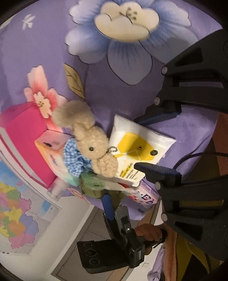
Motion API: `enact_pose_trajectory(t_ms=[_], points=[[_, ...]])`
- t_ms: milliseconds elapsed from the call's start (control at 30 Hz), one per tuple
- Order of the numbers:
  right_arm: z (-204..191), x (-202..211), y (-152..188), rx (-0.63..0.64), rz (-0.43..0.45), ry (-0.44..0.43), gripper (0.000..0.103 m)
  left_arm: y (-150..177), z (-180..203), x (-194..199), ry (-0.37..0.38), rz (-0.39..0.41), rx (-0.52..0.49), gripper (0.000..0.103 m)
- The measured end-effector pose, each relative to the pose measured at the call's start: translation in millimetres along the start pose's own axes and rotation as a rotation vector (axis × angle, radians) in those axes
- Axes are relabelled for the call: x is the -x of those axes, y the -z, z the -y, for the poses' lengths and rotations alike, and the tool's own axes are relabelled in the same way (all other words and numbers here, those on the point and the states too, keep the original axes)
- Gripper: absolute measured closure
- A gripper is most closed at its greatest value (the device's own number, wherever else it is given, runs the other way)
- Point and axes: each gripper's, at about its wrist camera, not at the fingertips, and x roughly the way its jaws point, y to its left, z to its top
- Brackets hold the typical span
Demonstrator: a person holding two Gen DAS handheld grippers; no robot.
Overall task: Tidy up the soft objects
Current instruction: 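Grasp the white-and-yellow wet-wipes pack with the right gripper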
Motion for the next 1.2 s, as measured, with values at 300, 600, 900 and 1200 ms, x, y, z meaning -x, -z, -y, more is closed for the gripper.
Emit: enact_pose_trajectory(t_ms=[300, 600, 900, 1200], points=[[-11.7, 18.5, 7.8, 0.050, 0.087, -0.002, 0.093, 1.7, 0.7, -1.2, -0.001, -0.009, 0.000, 0.047], [-29.8, 68.5, 4.0, 0.122, 0.221, 0.054, 0.098, 2.7, 18.7, -6.7, 0.043, -0.024, -0.046, 0.047], [-19.5, 83.0, 0.5, 0.109, 0.266, 0.082, 0.099, 11.5, 33.8, -50.2, 0.128, -0.180, -0.051, 0.047], [36.9, 68.0, 8.8, -0.077, 0.224, 0.091, 0.098, 10.4, 40.2, -81.9, 0.140, -0.257, -0.015, 0.039]])
